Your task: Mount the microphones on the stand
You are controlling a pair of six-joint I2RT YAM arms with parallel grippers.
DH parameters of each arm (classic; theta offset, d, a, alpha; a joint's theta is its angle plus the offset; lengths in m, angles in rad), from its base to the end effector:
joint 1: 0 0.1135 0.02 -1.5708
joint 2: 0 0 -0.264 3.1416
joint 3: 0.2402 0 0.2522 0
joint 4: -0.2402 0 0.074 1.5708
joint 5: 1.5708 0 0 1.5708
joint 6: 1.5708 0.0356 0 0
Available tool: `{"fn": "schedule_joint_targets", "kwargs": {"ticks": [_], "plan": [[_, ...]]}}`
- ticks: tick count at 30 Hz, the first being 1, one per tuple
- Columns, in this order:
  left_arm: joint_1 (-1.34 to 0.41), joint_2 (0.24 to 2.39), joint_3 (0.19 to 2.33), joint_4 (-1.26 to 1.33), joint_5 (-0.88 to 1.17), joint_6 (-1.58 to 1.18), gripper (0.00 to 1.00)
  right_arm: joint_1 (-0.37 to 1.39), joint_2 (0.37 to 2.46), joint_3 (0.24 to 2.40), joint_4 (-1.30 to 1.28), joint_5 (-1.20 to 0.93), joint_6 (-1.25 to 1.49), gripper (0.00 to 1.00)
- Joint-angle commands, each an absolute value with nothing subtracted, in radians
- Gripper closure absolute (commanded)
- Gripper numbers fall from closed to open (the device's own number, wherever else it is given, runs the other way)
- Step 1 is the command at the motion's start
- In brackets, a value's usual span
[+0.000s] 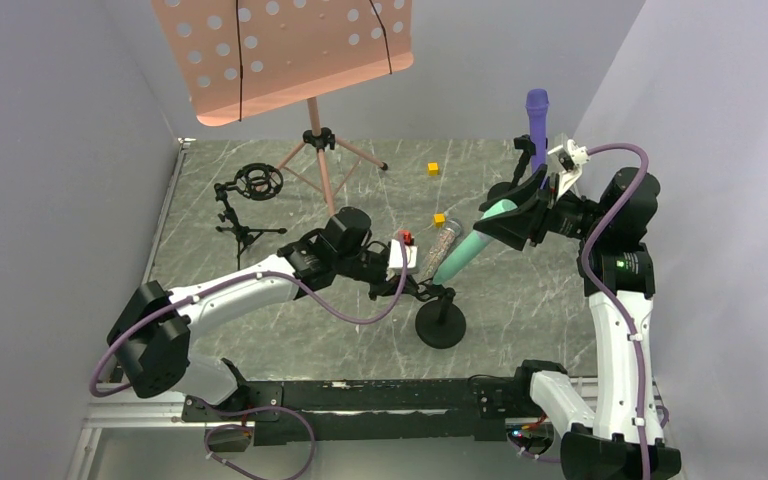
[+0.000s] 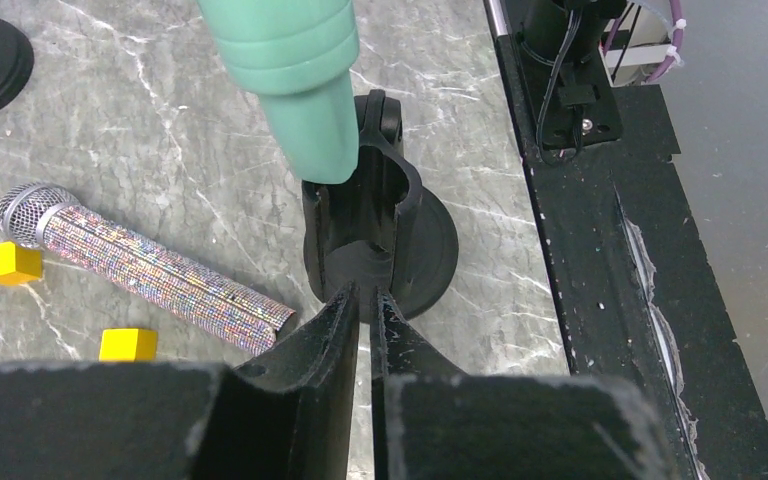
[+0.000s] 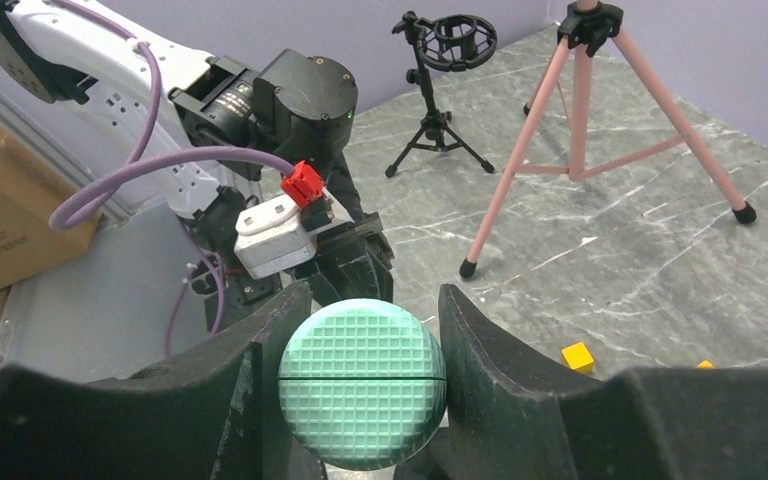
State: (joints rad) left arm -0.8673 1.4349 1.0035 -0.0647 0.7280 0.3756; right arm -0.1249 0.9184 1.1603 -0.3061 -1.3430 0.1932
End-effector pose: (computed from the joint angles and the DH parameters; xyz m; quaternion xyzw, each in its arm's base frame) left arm 0.1891 -0.2596 0.2793 0.6156 0.5466 -0.4131 0.3895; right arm 0.1681 0.0138 0.4349 -0.3298 0.6313 0.4718 0.5197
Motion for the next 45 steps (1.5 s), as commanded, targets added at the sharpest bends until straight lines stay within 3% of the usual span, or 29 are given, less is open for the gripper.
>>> {"fn": "schedule_joint_targets", "kwargs": {"ticks": [1, 7, 17, 22, 30, 36, 45], "plan": [[-0.872, 1.387, 0.994, -0.017, 0.747, 0.368, 0.86, -0.132, 0.899, 1.147, -0.268, -1.351, 0.211, 0.89], [-0.885, 1.415, 1.002, -0.008, 0.733, 0.346, 0.85, -0.133, 0.896, 1.132, -0.249, -1.36, 0.229, 0.89], [-0.906, 1.432, 0.99, 0.063, 0.709, 0.312, 0.63, -0.134, 0.889, 1.111, -0.242, -1.368, 0.229, 0.89], [-0.907, 1.437, 0.983, 0.059, 0.72, 0.299, 0.58, -0.133, 0.887, 1.094, -0.254, -1.377, 0.214, 0.89], [-0.913, 1.456, 0.961, 0.105, 0.712, 0.257, 0.57, -0.127, 0.873, 1.059, -0.327, -1.409, 0.132, 0.89], [-0.914, 1.455, 0.95, 0.117, 0.701, 0.244, 0.58, -0.115, 0.863, 1.033, -0.497, -1.386, -0.09, 0.88], [-0.914, 1.383, 0.909, 0.131, 0.576, 0.217, 0.65, -0.114, 0.85, 1.028, -0.626, -1.375, -0.25, 0.88]]}}
